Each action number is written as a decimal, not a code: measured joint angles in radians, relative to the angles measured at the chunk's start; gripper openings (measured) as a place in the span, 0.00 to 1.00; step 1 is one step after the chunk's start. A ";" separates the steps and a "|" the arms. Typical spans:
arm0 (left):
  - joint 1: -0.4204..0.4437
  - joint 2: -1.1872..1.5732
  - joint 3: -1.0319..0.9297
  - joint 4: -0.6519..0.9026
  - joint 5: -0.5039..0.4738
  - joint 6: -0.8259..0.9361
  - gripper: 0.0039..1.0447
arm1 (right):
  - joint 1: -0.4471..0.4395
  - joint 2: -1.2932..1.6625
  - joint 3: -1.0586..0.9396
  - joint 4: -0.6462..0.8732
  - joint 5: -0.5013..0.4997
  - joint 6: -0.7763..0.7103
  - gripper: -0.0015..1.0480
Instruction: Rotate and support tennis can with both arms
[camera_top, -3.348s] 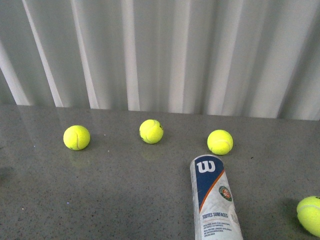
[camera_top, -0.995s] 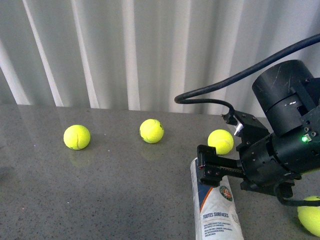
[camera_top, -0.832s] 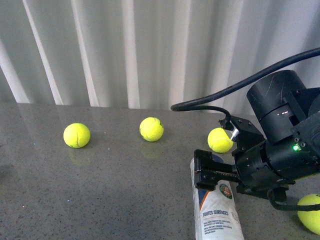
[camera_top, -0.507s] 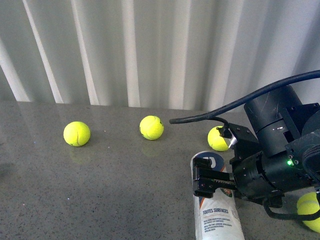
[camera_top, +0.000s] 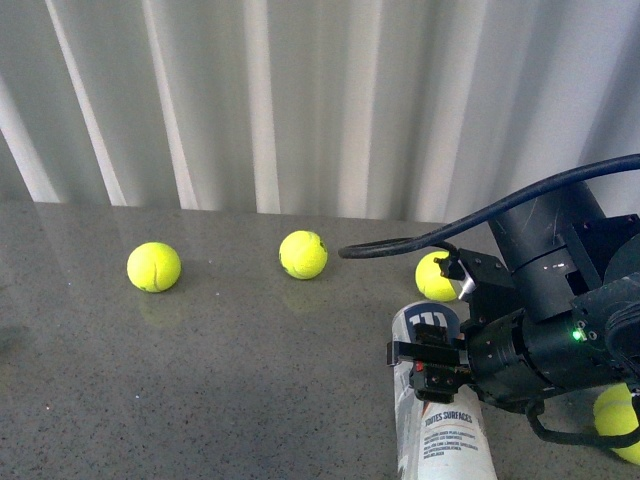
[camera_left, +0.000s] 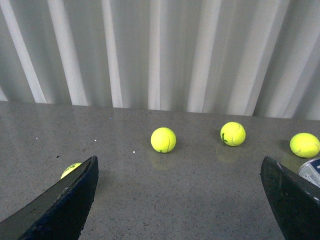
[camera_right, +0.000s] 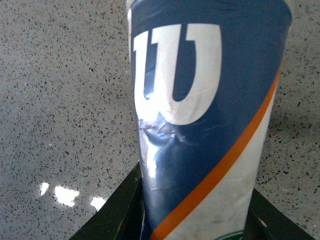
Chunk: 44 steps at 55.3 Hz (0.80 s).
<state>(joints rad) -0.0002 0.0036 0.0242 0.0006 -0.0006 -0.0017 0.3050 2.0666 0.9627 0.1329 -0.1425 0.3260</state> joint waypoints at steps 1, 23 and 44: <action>0.000 0.000 0.000 0.000 0.000 0.000 0.94 | 0.001 -0.004 -0.003 0.000 0.002 0.000 0.32; 0.000 0.000 0.000 0.000 0.000 0.000 0.94 | 0.008 -0.092 -0.037 -0.002 0.020 -0.016 0.13; 0.000 0.000 0.000 0.000 0.000 0.000 0.94 | 0.033 -0.290 -0.152 0.103 0.196 -0.296 0.08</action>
<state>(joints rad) -0.0002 0.0036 0.0238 0.0006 -0.0006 -0.0017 0.3378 1.7767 0.8104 0.2359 0.0540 0.0296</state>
